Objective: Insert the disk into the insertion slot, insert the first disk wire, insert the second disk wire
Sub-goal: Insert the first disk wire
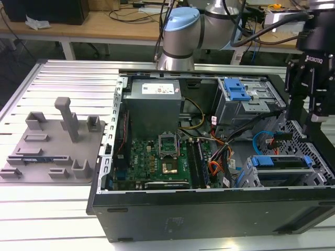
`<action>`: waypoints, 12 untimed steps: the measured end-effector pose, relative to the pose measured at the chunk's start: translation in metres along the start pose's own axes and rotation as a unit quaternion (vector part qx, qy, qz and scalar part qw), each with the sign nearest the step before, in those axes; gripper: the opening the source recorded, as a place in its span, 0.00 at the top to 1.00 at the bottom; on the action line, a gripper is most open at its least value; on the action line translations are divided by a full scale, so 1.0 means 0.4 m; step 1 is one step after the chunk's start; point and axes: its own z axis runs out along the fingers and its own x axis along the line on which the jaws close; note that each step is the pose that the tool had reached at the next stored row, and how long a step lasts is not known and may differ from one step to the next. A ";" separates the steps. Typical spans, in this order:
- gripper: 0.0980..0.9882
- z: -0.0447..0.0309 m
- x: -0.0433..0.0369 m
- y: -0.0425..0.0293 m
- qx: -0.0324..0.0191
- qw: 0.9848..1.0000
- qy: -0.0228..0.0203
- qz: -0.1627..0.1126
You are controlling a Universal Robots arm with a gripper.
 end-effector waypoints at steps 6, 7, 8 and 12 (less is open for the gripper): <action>0.41 0.008 -0.031 0.011 0.013 0.999 0.009 -0.030; 0.41 0.012 -0.031 0.020 0.014 0.999 0.009 -0.029; 0.41 0.015 -0.032 0.027 0.017 0.999 0.010 -0.028; 0.41 0.032 -0.038 0.028 0.019 0.999 0.014 -0.028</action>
